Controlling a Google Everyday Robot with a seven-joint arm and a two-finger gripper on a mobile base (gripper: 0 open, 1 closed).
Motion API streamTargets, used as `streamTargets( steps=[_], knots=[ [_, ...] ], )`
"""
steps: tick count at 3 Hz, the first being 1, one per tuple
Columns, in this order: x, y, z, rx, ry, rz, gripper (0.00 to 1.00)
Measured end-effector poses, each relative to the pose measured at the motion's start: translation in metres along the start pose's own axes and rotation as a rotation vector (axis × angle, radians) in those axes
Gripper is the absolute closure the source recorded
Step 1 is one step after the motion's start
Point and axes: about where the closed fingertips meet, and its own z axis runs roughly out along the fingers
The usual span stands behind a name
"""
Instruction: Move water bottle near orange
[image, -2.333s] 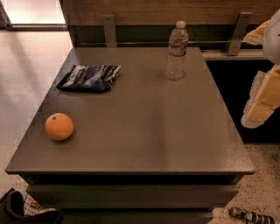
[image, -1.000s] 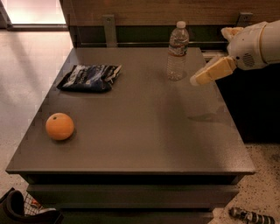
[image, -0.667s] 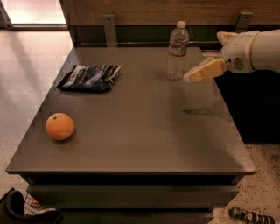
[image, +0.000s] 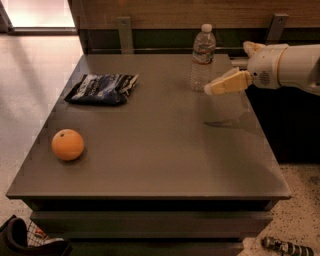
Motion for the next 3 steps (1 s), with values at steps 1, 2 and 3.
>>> streamTargets(
  steps=[1,2,3],
  knots=[
    [0.003,-0.008,0.009,0.006,-0.04,0.029,0.0],
    [0.006,-0.028,0.026,0.018,-0.147,0.077,0.0],
    [0.005,-0.047,0.041,0.018,-0.25,0.104,0.0]
  ],
)
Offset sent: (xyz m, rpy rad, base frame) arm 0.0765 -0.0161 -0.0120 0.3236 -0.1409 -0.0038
